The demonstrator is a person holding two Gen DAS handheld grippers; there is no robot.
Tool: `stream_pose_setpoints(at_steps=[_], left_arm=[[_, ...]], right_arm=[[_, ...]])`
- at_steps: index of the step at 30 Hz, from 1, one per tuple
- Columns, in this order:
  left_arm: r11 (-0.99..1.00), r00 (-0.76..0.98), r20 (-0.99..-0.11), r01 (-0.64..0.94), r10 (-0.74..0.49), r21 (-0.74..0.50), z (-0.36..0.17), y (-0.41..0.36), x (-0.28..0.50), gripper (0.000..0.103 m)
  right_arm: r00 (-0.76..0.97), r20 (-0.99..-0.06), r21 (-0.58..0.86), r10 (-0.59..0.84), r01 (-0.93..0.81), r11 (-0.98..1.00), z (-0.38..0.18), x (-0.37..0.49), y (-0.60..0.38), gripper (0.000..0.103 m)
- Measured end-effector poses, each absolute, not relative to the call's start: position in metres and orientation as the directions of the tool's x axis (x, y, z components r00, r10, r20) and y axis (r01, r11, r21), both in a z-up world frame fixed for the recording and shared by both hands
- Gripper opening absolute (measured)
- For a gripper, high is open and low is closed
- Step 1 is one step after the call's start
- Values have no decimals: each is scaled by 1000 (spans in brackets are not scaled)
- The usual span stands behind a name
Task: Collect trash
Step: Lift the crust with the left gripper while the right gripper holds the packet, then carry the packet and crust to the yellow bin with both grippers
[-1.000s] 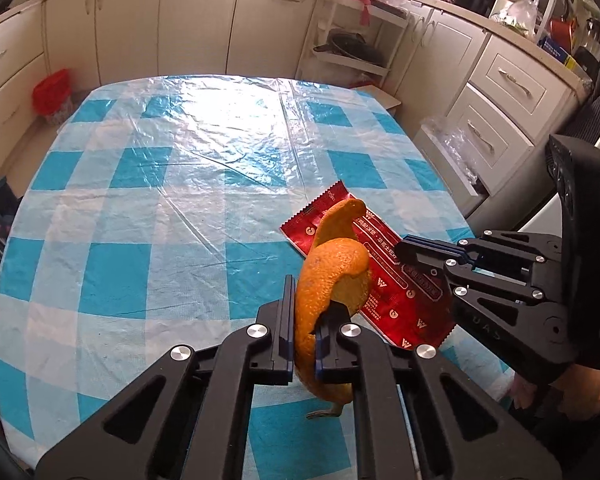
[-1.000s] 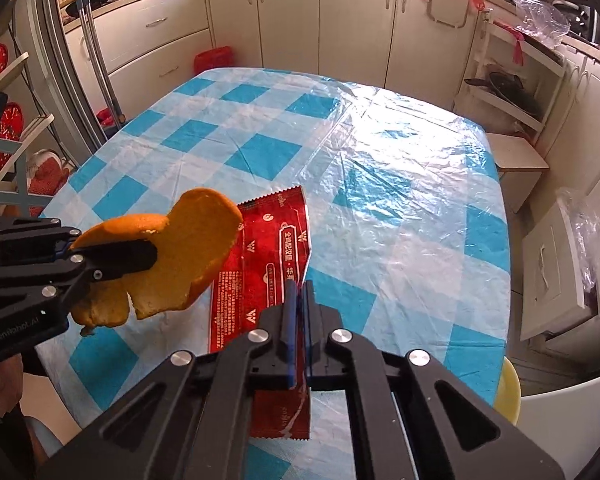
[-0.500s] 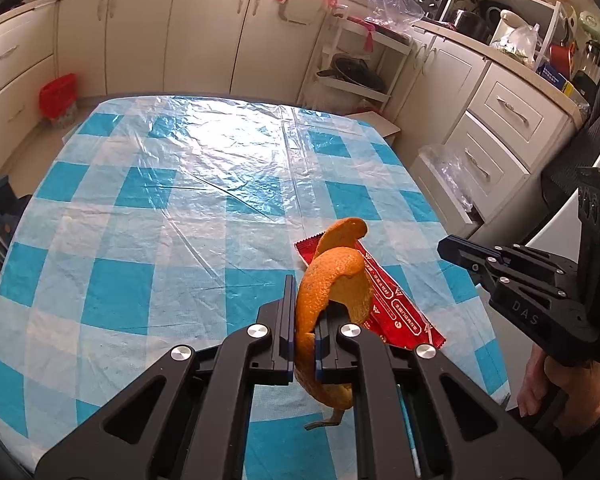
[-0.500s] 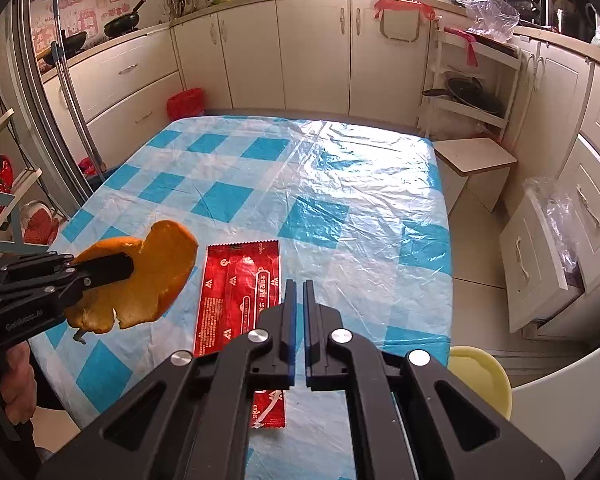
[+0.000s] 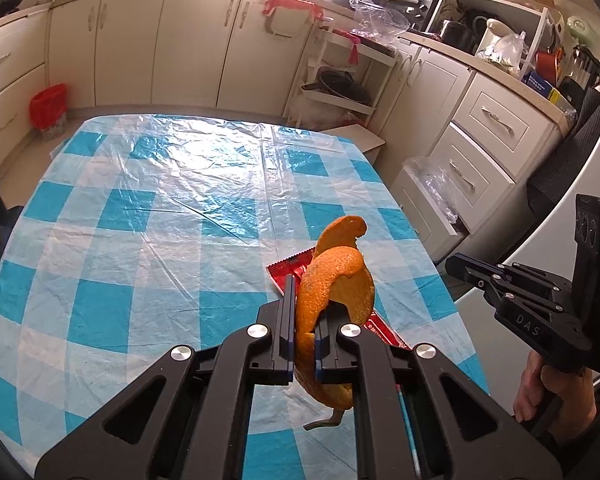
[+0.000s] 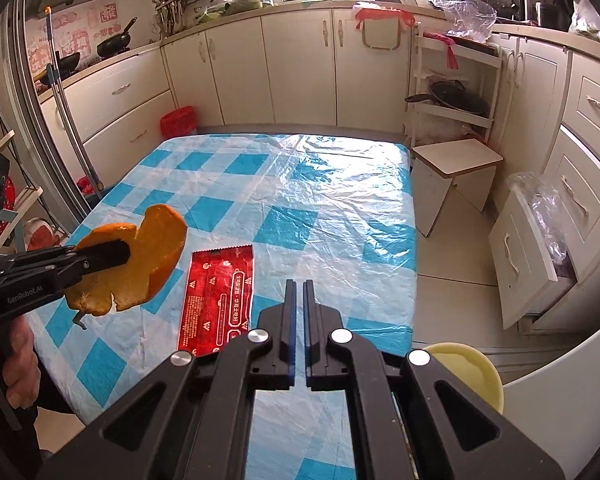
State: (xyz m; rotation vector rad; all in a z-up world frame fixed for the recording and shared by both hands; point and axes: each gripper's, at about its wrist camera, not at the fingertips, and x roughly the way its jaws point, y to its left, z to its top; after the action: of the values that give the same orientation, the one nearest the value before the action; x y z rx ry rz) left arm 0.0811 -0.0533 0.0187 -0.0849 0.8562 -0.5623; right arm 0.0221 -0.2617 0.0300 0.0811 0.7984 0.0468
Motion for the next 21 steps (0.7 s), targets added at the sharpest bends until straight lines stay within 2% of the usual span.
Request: stream_pose_setpoints(at_steps=[3,5,6,7,8,13,15,17,21], left_arm=[[863,542,-688,425,-484,-273,22,-51,84,6],[871,549,-686,401,-477,-285,23,-44,88,6],[878,557,-687,384,-467,-285,22,-40,90,6],[883,559,-690,369,-460,-290,21,-36,92,6],[885,556,-693,356,-458,-299,20,-33,94,6],[886,552,-698,348,-457,-306,18,-29,95,6],[884,554,-693,354,-462,-306,20,-28,95,6],[881,554,-688,355,-469,-314,22,-27,95,6],[875,552,-682,355,-480,-328,24,-26,94,6]], right_arm=[[681,-724,123,112,-33,992,27,21,-266,4],[642,-744,176,184,-78,981,17,23,-258,8],[627,-751,190,208,-97,977,12,24,-251,33],[603,-763,203,234,-121,972,5,26,-240,70],[589,-771,198,243,-141,970,-1,27,-227,80],[544,-824,24,161,-250,968,-26,37,-163,82],[547,-822,26,157,-241,970,-30,40,-159,79],[545,-821,57,171,-219,974,-28,44,-162,72],[557,-810,130,182,-132,983,-26,49,-183,71]])
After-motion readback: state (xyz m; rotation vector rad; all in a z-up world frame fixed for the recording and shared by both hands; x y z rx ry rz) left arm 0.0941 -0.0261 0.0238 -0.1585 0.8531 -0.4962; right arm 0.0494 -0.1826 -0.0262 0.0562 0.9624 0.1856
